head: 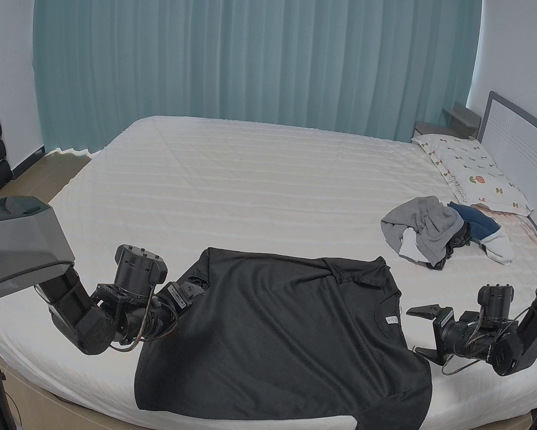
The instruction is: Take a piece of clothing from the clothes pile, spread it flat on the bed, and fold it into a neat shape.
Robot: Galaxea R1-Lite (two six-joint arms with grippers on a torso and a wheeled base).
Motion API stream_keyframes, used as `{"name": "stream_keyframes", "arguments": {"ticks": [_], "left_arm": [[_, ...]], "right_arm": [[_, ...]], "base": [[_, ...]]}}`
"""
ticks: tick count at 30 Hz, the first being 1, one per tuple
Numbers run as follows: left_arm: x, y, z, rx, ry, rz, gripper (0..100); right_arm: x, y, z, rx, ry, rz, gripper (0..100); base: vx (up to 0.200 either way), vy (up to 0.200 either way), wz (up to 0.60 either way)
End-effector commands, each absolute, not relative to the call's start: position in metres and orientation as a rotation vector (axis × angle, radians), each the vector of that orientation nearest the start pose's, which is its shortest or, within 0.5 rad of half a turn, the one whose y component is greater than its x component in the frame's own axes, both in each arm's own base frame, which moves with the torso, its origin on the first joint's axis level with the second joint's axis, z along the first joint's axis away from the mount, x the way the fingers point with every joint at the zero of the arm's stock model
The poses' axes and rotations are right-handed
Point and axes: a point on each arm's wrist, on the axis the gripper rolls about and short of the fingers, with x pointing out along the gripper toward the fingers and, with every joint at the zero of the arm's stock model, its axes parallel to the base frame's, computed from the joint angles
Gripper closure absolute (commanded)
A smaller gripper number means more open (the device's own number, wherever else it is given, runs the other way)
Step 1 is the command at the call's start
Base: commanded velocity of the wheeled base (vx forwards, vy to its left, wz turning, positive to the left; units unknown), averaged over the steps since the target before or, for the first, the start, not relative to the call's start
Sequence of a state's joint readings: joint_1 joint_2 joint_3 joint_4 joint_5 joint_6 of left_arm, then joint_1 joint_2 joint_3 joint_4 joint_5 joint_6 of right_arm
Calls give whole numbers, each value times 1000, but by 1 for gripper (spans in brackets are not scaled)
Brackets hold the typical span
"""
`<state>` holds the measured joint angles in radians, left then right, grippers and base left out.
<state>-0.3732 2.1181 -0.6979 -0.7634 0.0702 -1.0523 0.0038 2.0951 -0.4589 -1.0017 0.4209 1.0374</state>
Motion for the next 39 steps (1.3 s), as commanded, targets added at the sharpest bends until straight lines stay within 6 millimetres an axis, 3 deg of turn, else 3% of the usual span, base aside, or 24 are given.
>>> {"name": "stream_keyframes", "arguments": {"ticks": [1, 13, 18, 31, 39], "left_arm": [[342, -116, 25, -870, 684, 105, 0], [411, -133, -3, -801, 686, 128, 0], [441, -142, -11, -764, 624, 130, 0], [459, -146, -25, -748, 575, 166, 0], [460, -146, -28, -745, 578, 170, 0]], "right_arm": [[293, 16, 13, 1115, 804, 56, 0], [301, 16, 3, 1143, 728, 54, 0], [300, 28, -6, 1110, 716, 33, 0], [299, 36, -13, 1088, 694, 22, 0], [299, 36, -13, 1088, 694, 22, 0]], "base": [[0, 0, 0], [0, 0, 0], [0, 0, 0], [0, 0, 0], [0, 0, 0]]}}
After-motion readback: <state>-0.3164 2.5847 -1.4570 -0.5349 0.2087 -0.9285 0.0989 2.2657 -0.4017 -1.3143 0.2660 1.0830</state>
